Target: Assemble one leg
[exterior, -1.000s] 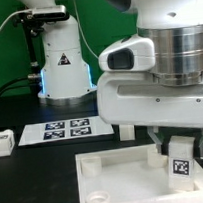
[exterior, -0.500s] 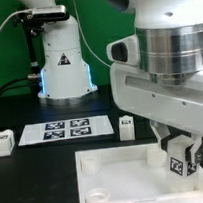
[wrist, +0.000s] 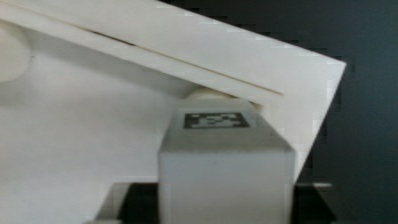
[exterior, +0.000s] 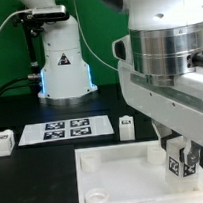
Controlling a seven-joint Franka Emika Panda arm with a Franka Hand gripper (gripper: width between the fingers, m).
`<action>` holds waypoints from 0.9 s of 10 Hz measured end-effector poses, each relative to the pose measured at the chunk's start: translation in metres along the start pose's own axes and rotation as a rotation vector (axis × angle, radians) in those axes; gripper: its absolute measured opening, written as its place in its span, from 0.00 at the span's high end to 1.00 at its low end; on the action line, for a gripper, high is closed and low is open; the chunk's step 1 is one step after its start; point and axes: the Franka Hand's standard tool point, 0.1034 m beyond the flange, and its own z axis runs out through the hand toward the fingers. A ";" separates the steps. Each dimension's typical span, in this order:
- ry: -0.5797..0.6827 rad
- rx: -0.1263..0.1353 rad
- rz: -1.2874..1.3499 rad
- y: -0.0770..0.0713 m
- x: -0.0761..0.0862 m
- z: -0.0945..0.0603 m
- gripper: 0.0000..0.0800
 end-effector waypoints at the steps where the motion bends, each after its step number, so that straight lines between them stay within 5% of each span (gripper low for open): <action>1: 0.002 -0.001 -0.040 0.000 0.001 0.000 0.43; 2: 0.002 -0.002 -0.184 0.000 0.002 0.000 0.28; 4: 0.003 -0.004 -0.459 0.000 0.002 0.000 0.21; 9: 0.017 -0.032 -1.119 -0.001 0.002 0.001 0.19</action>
Offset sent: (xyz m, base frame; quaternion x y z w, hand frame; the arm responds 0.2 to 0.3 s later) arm 0.0056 -0.0035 -0.0005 -0.0129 0.0091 -0.3641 0.9312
